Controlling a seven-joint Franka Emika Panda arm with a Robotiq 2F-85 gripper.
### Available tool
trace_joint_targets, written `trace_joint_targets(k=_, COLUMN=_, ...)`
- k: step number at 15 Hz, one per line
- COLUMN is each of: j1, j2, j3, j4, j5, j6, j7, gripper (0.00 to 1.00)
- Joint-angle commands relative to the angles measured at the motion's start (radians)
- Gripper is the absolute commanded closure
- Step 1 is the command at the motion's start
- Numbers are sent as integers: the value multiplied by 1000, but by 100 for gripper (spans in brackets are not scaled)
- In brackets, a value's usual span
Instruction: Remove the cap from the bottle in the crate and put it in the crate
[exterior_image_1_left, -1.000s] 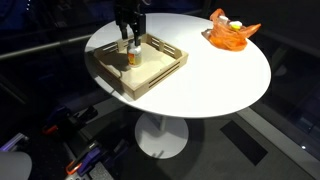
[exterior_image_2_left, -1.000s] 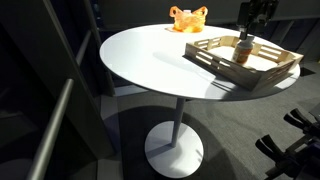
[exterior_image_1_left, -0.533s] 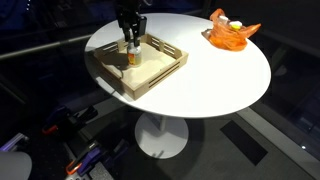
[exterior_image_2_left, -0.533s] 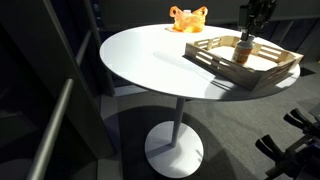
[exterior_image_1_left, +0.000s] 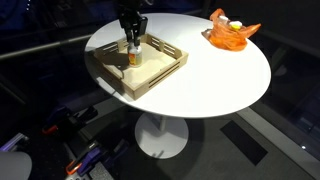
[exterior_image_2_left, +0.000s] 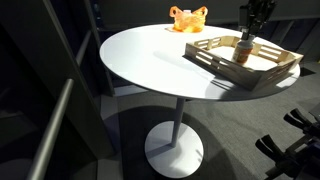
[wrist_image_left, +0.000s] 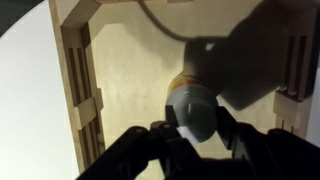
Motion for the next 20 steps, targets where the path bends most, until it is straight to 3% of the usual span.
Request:
trace_joint_targets(k=1, j1=11, j2=-1, j3=-13, j4=19, j5=-7, j6=-6, j7=23, gripper=81)
trace_joint_targets(k=6, j1=11, j2=-3, j3=-19, j4=23, j5=-4, j6=-33, j7=59, gripper=81)
trace_joint_targets(k=16, j1=12, j2=-4, j3=-29, j4=48, j5=4, j6=-136, j7=281, gripper=81)
trace_joint_targets(k=20, j1=12, j2=-13, j3=-27, j4=48, j5=1, j6=-113, j7=257, gripper=81)
